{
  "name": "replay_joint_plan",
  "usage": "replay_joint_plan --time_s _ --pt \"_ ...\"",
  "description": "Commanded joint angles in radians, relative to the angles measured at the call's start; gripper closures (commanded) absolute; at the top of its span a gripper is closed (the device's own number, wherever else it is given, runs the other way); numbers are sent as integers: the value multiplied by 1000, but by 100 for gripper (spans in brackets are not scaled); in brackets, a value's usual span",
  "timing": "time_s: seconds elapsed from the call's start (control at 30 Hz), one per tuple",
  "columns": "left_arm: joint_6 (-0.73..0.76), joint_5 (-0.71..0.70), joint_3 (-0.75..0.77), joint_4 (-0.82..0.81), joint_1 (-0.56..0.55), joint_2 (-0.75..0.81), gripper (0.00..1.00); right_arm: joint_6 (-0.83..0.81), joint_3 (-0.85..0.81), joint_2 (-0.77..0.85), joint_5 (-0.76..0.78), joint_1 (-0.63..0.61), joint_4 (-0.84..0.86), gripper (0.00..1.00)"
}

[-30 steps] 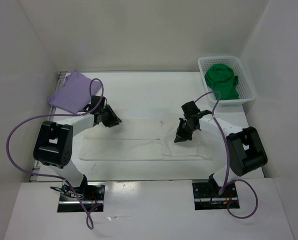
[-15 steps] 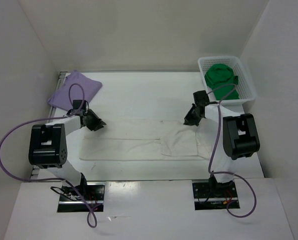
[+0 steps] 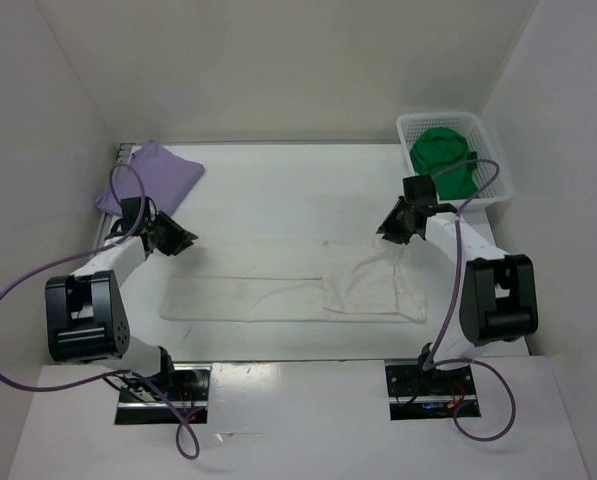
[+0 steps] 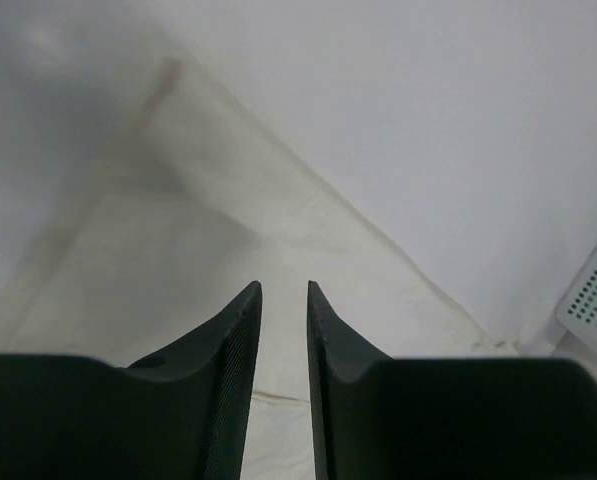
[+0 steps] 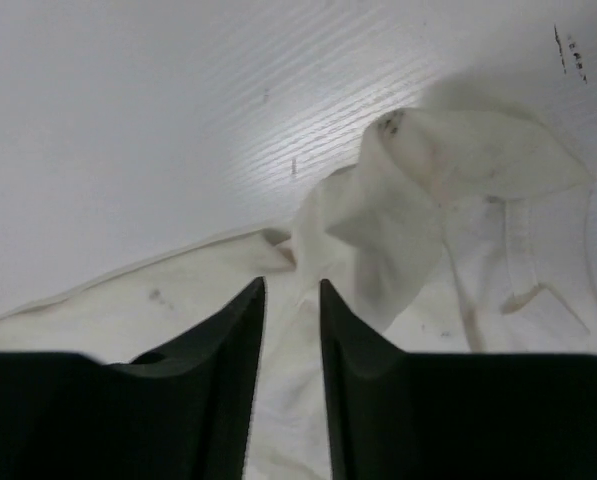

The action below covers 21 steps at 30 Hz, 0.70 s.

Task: Fold and stack the t-shirts
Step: Fold the other side of the tshirt into a rectangle

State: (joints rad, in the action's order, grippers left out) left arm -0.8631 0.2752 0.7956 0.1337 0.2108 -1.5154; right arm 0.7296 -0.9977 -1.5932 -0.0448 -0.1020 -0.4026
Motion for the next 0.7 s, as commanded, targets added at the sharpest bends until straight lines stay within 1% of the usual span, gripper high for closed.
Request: replay_joint_plan --time_s 0.0,0.03,0.07,0.1,0.17,0.2,0.33,0.37,0.43,0.47,0.5,0.57,0.67 --pt "22 19 62 -2 -91 90 68 -33 -13 128 -16 8 -39 71" --pt "22 19 62 -2 -115 90 68 -16 5 128 -41 8 -39 77" --pt "22 19 62 -2 -145 90 68 -6 28 142 -53 8 -39 88" --pt "22 19 62 -2 -206 90 68 5 84 142 -53 8 -13 91" --pt "1 19 62 -28 -272 66 68 19 128 142 -63 8 1 93" --pt "1 19 62 -45 -333 35 68 30 149 127 -63 8 30 93" --pt "-42 19 73 -103 -450 -52 68 39 149 14 -63 18 73 93" --pt "-42 19 73 -114 -462 -69 67 39 137 -7 -53 18 87 93" --pt "-54 19 73 -126 -453 -124 67 39 110 -71 -53 18 96 92" --pt "-54 19 73 -126 -444 -156 67 48 96 -88 -62 18 96 89" --pt "-54 31 73 -126 -432 -170 67 48 96 -100 -75 18 105 83" --pt "-54 32 63 -126 -372 -183 67 57 87 -120 -99 18 120 81" --pt "-36 32 28 -126 -271 -172 67 57 56 -148 -131 18 142 75"
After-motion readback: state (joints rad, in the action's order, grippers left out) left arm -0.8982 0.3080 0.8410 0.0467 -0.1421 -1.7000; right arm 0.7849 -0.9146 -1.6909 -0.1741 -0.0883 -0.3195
